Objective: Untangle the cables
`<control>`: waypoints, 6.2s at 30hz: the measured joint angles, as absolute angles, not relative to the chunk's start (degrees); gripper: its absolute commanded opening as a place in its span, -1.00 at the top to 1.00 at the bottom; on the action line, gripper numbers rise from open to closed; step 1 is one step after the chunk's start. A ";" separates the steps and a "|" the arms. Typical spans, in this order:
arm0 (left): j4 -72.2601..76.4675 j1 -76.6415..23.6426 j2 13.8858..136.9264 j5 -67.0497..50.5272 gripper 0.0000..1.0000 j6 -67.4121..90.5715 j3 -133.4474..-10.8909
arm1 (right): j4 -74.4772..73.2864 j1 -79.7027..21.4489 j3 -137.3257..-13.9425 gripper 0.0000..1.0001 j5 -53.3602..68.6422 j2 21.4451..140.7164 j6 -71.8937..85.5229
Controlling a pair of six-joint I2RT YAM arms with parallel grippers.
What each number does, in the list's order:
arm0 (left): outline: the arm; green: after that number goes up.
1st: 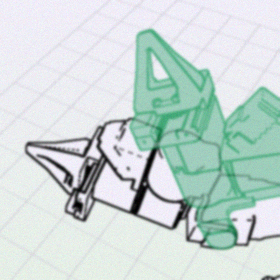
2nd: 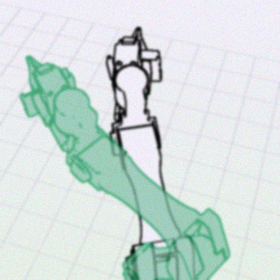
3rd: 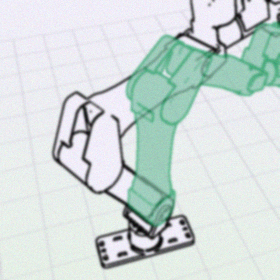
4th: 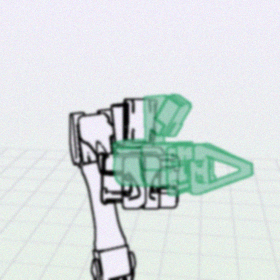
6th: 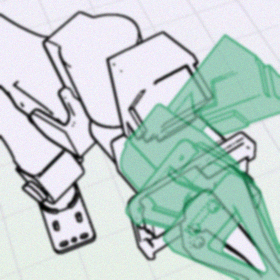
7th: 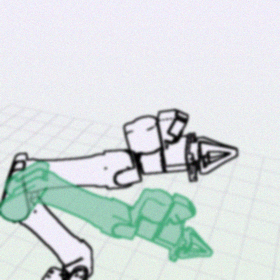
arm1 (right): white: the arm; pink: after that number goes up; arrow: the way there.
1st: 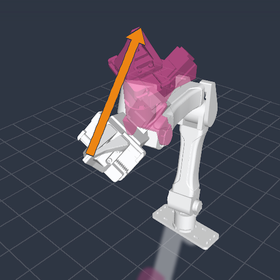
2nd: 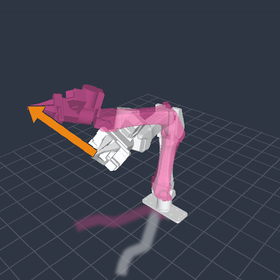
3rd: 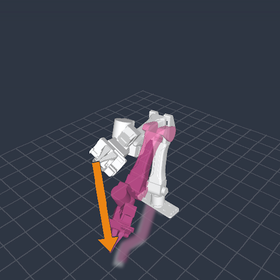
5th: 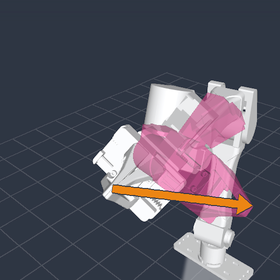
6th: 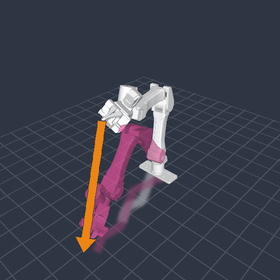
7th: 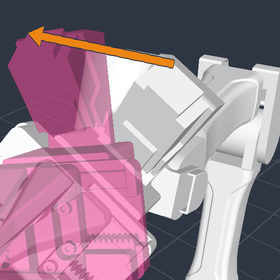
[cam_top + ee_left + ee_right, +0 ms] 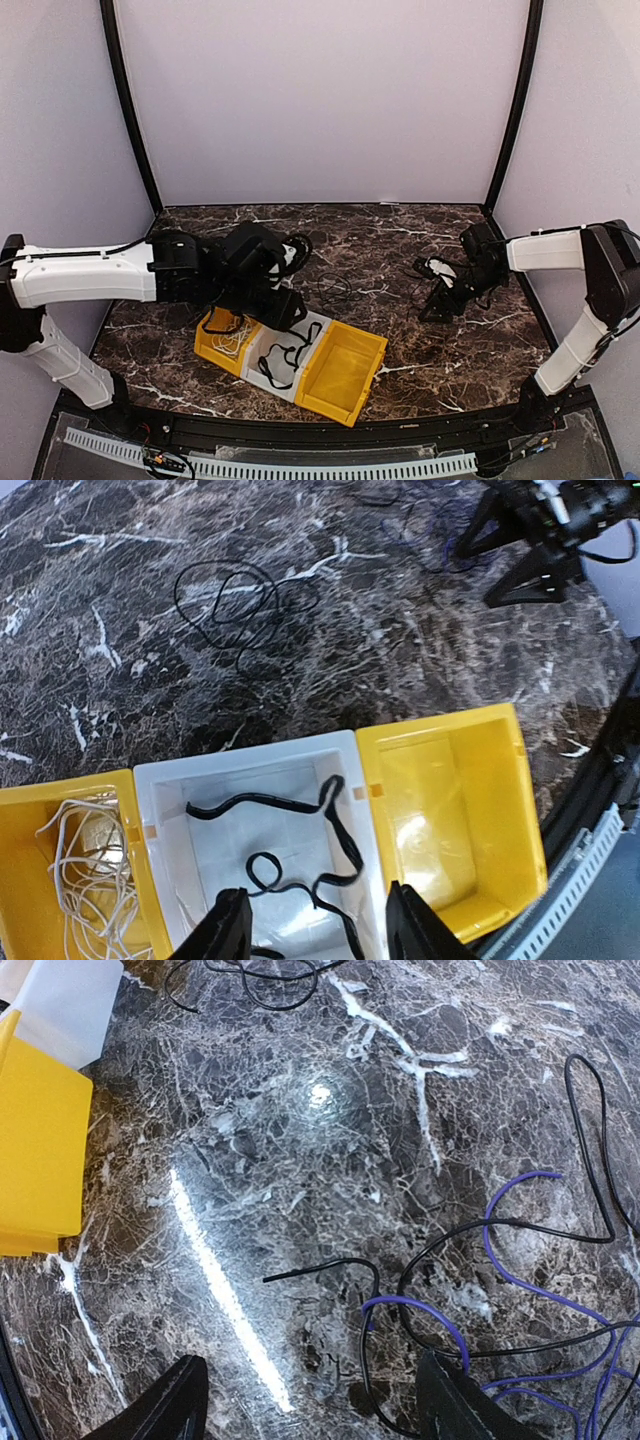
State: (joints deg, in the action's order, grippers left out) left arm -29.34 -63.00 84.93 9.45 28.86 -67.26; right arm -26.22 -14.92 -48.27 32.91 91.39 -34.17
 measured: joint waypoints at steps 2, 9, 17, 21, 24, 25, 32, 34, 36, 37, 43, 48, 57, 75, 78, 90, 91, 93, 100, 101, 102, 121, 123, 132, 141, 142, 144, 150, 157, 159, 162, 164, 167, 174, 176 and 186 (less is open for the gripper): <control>-29.04 -63.37 80.47 7.57 0.02 28.01 -65.89 | -26.28 -14.92 -48.27 -0.46 33.06 91.39 -34.28; -28.12 -64.69 68.66 0.95 0.05 24.60 -55.72 | -26.81 -14.92 -48.38 -0.46 33.28 91.39 -34.50; -25.63 -67.29 67.83 -5.85 0.04 19.68 -47.29 | -26.92 -14.92 -48.38 -0.47 33.28 91.39 -34.52; -23.94 -69.69 70.91 -6.92 0.05 16.32 -47.29 | -26.98 -14.92 -48.42 -0.47 33.28 91.39 -34.52; -23.51 -70.89 73.95 -6.74 0.12 13.96 -47.29 | -27.03 -14.92 -48.42 -0.48 33.26 91.39 -34.54; -23.49 -71.09 74.74 -6.63 0.14 13.47 -47.29 | -27.03 -14.92 -48.42 -0.48 33.26 91.39 -34.54; -23.64 -71.66 79.13 -4.56 0.37 9.17 -47.66 | -27.03 -14.92 -48.42 -0.48 33.26 91.39 -34.61; -23.77 -71.64 79.53 -3.73 0.44 8.29 -47.90 | -27.05 -14.92 -48.42 -0.48 33.26 91.39 -34.63; -23.88 -71.66 80.03 -3.11 0.50 7.49 -48.29 | -27.05 -14.92 -48.42 -0.48 33.26 91.39 -34.65; -23.90 -71.66 80.23 -2.92 0.51 7.14 -48.45 | -27.05 -14.92 -48.42 -0.48 33.26 91.39 -34.65; -24.18 -71.66 81.73 -2.31 0.51 5.23 -49.19 | -27.05 -14.92 -48.42 -0.48 33.28 91.39 -34.65; -24.60 -71.75 82.50 -2.31 0.62 4.62 -49.76 | -27.05 -14.92 -48.42 -0.49 33.26 91.39 -34.68; -26.50 -71.90 83.46 0.47 1.00 3.66 -50.68 | -27.07 -14.92 -48.42 -0.50 33.26 91.39 -34.68; -18.22 -68.18 84.82 8.43 0.86 4.56 -49.82 | -27.20 -14.92 -48.42 -0.51 33.41 91.39 -34.68; -17.65 -67.88 84.86 8.67 0.54 5.45 -49.34 | -27.24 -14.92 -48.42 -0.51 33.45 91.39 -34.68; -19.94 -67.88 78.30 13.74 -0.14 9.34 -56.53 | -29.95 -14.94 -53.56 -0.49 34.65 89.27 -33.89; -19.70 -67.85 77.87 14.98 -0.16 9.93 -57.71 | -30.04 -15.00 -55.42 -0.48 34.74 89.23 -33.78; -18.79 -67.70 77.73 17.89 -0.21 11.03 -59.44 | -30.02 -15.40 -59.18 -0.44 34.76 89.60 -33.67; -13.34 -66.00 81.69 28.25 -0.24 20.01 -63.22 | -29.61 -20.16 -73.84 -0.30 33.91 100.51 -32.16; -12.34 -65.25 82.30 28.58 -0.23 21.80 -63.42 | -29.63 -21.23 -75.57 -0.29 33.58 102.83 -31.99; -11.42 -64.58 82.78 28.71 -0.22 23.64 -63.42 | -29.76 -22.39 -77.36 -0.28 33.34 105.38 -31.68; -7.68 -62.50 84.29 27.90 -0.22 33.47 -63.24 | -34.74 -30.76 -91.72 0.76 32.97 126.45 -28.05; -7.20 -62.43 84.42 27.90 -0.24 33.39 -63.24 | -35.81 -30.76 -91.94 0.96 32.99 126.50 -28.25; -3.40 -60.88 89.65 26.33 -0.30 30.57 -63.48 | -42.68 -30.79 -92.88 1.00 32.82 114.74 -29.43; 8.78 -60.38 91.39 20.97 -0.38 24.18 -60.27 | -46.41 -31.09 -98.13 1.00 35.44 99.79 -29.98; 11.51 -60.40 90.48 20.18 -0.39 23.05 -58.52 | -47.07 -31.09 -98.17 1.00 36.03 99.37 -30.02; 19.75 -60.45 88.07 18.94 -0.38 20.82 -53.32 | -48.16 -31.14 -98.21 1.00 36.75 99.13 -30.11; 29.28 -60.64 86.91 19.70 -0.30 15.75 -52.03 | -49.93 -31.14 -97.91 1.00 37.54 98.89 -30.35; 28.95 -60.62 87.31 20.75 -0.31 10.46 -55.99 | -50.85 -31.20 -97.06 1.00 38.24 97.49 -30.81; 28.75 -60.62 88.38 20.86 -0.30 8.01 -57.45 | -50.89 -31.29 -97.03 1.00 38.87 96.88 -30.79; 28.47 -60.62 91.50 20.67 -0.27 4.21 -59.81 | -50.96 -31.48 -97.03 1.00 39.77 95.92 -30.76; 28.29 -60.62 93.73 20.36 -0.17 2.11 -60.90 | -51.03 -31.64 -97.03 1.00 40.16 95.44 -30.76; 28.12 -60.62 96.51 20.14 -0.07 -0.08 -61.78 | -51.05 -31.77 -96.60 1.00 40.36 94.76 -30.76; 28.40 -60.62 96.42 21.02 -0.39 -0.51 -61.49 | -51.05 -31.79 -93.60 1.00 40.49 93.47 -30.92; 28.25 -60.60 94.98 20.97 -0.53 0.51 -60.73 | -51.03 -31.83 -92.49 1.00 40.32 92.82 -31.20; 15.59 -59.37 82.85 7.81 -0.52 14.02 -61.95 | -46.35 -35.09 -82.41 1.00 29.26 82.83 -38.17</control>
